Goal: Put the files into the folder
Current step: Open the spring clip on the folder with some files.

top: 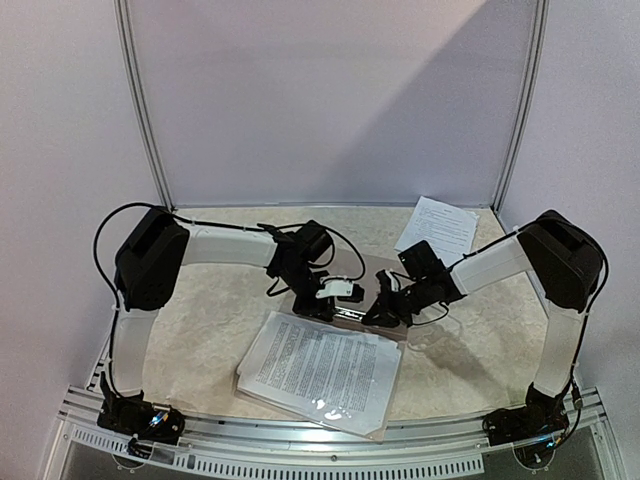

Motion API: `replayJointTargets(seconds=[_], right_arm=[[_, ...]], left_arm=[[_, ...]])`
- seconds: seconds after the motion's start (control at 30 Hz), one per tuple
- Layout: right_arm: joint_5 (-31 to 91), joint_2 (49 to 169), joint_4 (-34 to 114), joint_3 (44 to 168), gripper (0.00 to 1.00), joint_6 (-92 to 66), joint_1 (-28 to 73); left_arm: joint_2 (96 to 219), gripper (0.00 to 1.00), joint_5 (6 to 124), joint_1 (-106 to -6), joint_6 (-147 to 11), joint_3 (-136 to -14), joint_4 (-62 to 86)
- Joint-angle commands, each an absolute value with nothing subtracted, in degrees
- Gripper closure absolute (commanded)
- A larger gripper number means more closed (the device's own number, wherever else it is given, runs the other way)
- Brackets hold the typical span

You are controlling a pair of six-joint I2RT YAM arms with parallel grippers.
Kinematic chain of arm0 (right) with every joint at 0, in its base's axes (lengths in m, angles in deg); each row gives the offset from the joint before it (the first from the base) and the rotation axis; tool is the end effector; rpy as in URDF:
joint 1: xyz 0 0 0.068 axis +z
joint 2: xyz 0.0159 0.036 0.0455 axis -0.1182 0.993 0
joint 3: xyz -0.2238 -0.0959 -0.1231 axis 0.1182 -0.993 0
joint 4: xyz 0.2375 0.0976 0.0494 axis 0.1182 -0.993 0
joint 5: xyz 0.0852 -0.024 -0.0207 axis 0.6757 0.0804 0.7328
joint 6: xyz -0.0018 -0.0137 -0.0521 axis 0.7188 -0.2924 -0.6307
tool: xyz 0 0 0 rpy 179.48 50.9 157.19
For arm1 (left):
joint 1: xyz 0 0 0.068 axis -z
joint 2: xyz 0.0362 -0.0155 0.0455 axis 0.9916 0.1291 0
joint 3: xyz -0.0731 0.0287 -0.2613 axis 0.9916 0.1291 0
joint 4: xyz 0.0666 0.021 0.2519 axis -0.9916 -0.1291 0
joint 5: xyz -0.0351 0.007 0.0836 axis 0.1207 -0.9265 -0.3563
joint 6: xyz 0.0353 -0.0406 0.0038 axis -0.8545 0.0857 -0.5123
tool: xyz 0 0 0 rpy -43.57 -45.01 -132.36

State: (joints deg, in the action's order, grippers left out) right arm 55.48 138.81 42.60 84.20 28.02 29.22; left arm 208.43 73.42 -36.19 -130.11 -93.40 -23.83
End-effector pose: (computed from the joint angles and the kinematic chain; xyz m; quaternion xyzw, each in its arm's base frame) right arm 0.2780 0.2263 0.1020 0.0064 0.9172 0.3970 0.0324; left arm 0.3020 -0.3319 0.1283 0.7440 0.6292 -0.1369 0.1787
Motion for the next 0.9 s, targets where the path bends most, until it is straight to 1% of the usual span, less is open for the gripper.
replayJointTargets(seconds=[0.0, 0.17, 0.33, 0.57, 0.73, 0.87], right_arm=[[41.6, 144.9, 30.3, 83.5, 1.00, 25.8, 28.7], [41.2, 145.4, 28.6, 86.4, 1.00, 24.7, 28.4], [40.1, 142.9, 28.0, 90.1, 1.00, 23.9, 28.3], [42.8, 142.3, 29.1, 92.9, 1.00, 23.3, 29.2], [47.2, 140.6, 32.6, 93.3, 1.00, 24.1, 29.9], [45.9, 138.1, 32.3, 94.2, 1.00, 24.0, 29.9]], left_arm=[[214.2, 0.65, 65.0, -34.5, -132.1, -89.0, -26.8], [214.0, 0.67, 64.7, -34.4, -133.4, -88.6, -26.7], [213.6, 0.68, 64.7, -34.2, -134.4, -87.8, -26.7], [213.4, 0.68, 64.8, -34.1, -134.7, -87.4, -26.8], [213.3, 0.67, 64.9, -34.1, -134.8, -87.2, -26.9], [213.4, 0.67, 65.0, -34.1, -134.7, -87.4, -27.2]])
